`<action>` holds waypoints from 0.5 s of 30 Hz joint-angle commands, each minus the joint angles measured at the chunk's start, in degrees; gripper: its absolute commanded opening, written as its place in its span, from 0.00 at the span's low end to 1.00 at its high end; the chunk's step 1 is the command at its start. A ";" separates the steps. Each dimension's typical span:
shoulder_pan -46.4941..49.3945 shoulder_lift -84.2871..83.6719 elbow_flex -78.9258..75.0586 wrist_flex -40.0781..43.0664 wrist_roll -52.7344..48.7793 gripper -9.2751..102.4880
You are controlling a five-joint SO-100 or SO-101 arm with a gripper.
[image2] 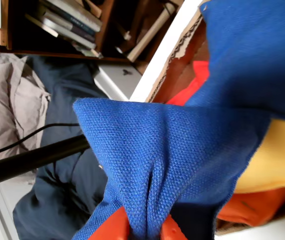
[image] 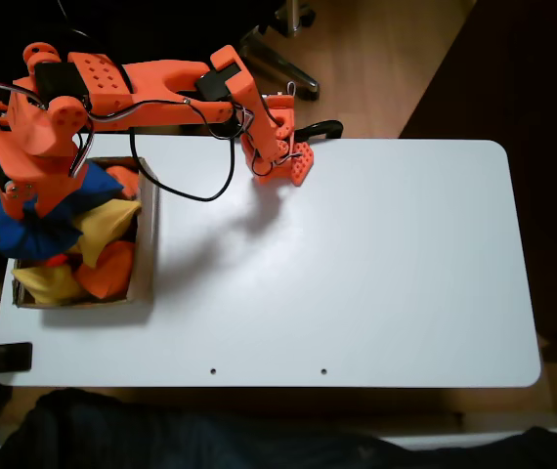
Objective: Grasp a bag and put it in the box.
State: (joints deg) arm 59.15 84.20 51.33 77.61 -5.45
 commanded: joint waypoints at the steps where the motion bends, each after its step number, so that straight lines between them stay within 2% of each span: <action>1: -0.26 0.70 -4.57 -2.99 -0.18 0.08; 15: -4.13 0.26 -3.69 -3.16 -3.60 0.08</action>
State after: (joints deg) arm 55.72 83.41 51.33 76.38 -8.61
